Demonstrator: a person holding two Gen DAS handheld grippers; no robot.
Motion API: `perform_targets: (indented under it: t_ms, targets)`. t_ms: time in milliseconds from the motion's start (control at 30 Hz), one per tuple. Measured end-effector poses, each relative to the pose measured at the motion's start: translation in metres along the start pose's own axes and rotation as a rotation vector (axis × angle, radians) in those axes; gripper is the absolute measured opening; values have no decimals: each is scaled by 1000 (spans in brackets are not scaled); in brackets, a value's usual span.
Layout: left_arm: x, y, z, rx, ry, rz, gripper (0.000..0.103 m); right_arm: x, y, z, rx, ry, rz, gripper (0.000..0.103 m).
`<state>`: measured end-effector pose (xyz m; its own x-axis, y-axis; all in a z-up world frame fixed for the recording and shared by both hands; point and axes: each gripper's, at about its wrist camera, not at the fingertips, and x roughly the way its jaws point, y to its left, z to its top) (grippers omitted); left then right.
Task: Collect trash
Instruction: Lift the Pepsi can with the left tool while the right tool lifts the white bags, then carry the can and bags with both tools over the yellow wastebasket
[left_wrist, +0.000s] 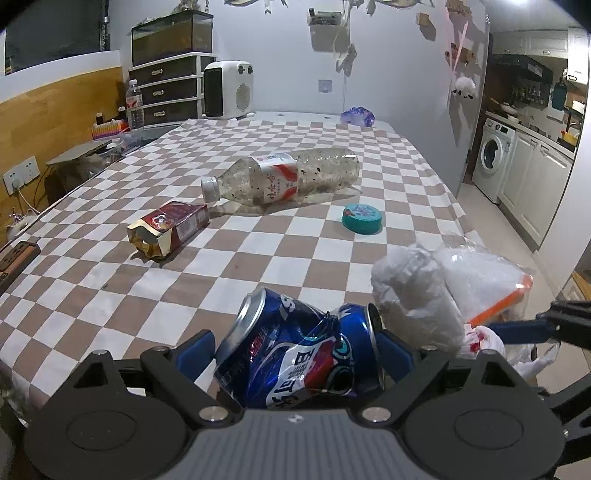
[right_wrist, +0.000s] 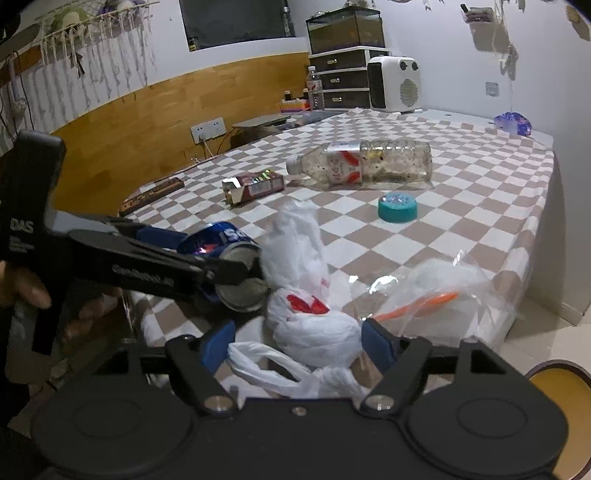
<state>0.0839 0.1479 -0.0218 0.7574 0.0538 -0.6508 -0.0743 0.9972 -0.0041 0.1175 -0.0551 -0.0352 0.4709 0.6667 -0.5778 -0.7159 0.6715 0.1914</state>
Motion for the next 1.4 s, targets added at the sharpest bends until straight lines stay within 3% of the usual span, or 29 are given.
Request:
perform_targets:
  t_ms: [600, 733, 867, 1233, 1400]
  targets:
    - [-3, 5, -2, -33, -29, -2, 91, -5, -9, -17, 61, 17, 12, 80]
    - [-5, 5, -2, -41, -34, 1, 89, -3, -16, -23, 128, 0, 2, 63]
    - [-9, 4, -1, -44, -39, 4, 85, -8, -15, -21, 138, -17, -8, 39]
    - [-22, 5, -7, -63, -65, 14, 77, -9, -9, -18, 149, -6, -46, 33]
    - [-28, 6, -5, -71, -79, 12, 72, -15, -13, -10, 196, -41, -59, 30]
